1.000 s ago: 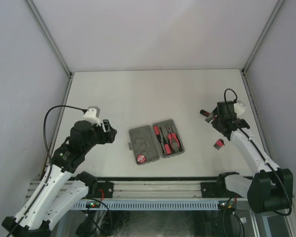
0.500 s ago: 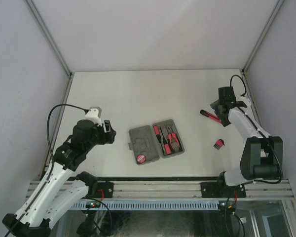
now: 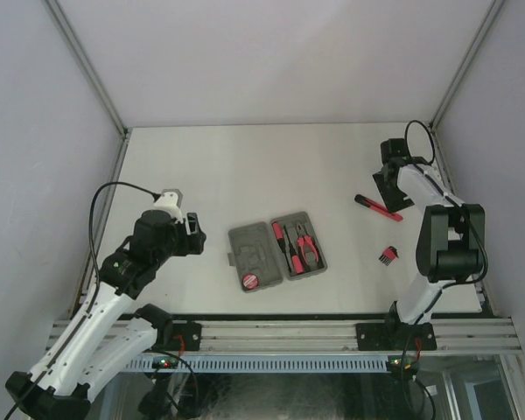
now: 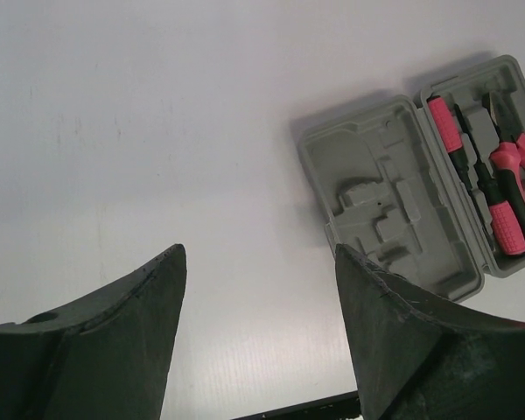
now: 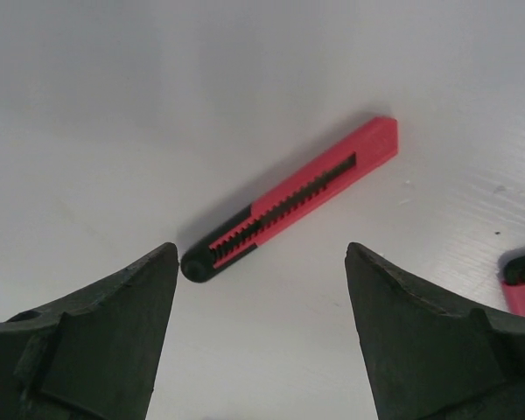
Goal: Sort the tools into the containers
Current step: Move the utility knife at the center of the board.
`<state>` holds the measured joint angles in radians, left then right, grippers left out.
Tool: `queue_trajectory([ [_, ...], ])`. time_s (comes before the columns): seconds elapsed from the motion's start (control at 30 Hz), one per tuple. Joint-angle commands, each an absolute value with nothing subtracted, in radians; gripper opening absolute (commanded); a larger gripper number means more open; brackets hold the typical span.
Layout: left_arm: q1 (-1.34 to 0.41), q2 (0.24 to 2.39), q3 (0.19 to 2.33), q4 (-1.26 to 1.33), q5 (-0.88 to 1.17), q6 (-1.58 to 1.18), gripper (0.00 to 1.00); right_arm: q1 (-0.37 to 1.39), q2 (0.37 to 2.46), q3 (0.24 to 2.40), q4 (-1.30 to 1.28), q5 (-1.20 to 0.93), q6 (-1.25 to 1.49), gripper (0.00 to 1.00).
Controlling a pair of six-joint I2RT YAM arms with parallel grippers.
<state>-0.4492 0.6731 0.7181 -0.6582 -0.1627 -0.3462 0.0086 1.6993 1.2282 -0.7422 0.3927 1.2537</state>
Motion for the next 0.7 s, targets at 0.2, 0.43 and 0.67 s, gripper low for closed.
queue_trajectory([
  [0.2,-0.445,0.683,0.765,-0.652,-0.180,-0.328,0.73,0.006,1.911,1.430,-0.895,0.425,1.355,0.75],
  [0.43,-0.445,0.689,0.765,-0.653,-0.181,-0.328,0.73,0.008,2.005,1.467,-0.890,0.388,1.351,0.73],
  [0.67,-0.444,0.695,0.766,-0.655,-0.179,-0.327,0.73,0.011,2.026,1.443,-0.840,0.364,1.304,0.65],
])
